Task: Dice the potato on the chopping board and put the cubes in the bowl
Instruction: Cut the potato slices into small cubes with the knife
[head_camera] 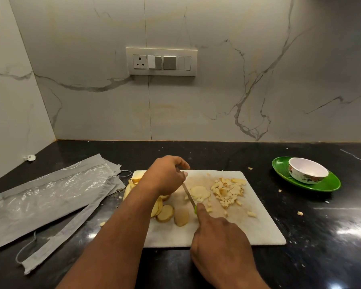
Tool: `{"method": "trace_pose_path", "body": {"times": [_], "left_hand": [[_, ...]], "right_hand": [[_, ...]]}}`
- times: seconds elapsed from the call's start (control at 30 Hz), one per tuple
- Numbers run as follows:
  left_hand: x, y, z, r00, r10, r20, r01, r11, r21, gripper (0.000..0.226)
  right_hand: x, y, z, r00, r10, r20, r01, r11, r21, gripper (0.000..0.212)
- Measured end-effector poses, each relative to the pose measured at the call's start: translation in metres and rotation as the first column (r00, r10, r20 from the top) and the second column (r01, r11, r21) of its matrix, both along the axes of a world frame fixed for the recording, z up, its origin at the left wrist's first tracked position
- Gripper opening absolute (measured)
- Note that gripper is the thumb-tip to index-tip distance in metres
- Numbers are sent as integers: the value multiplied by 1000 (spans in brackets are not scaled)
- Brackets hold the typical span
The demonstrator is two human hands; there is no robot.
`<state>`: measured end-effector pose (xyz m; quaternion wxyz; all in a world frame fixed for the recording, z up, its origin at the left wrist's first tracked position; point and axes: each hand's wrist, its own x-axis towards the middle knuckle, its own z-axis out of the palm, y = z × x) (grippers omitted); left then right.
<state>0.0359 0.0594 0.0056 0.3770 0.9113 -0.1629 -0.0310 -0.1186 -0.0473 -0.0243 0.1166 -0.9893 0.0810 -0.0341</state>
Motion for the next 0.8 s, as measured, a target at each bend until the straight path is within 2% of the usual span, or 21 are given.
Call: {"method": "trace_pose_path", "body": {"times": [0.07,0.17,0.27,0.47,0.7,0.8], "left_hand": [[0,-5,-4,999,-36,-37,40,993,108,28],[0,-9,-5,994,-69,-82,83,980,182,35],[0,-8,-1,994,-71,-78,85,979,187,35],[-2,-5,-1,992,-67,-110,90,971,220,30],[-3,-7,-1,985,-107,-138,138,960,245,27],[-3,-8,-2,985,-106,-135,136,962,238,26]], "right_hand": [[-1,-7,2,999,-40,9,40,999,-11,64],[-4,-16,5,995,-94,16,94,995,-29,64],[-7,-14,7,995,-95,33,96,995,-20,63],[-4,3,1,1000,0,-29,0,1000,12,64],[-6,-30,-5,991,-133,24,133,991,-18,65],[-7,-29,-5,992,-120,45,121,993,-13,64]]}}
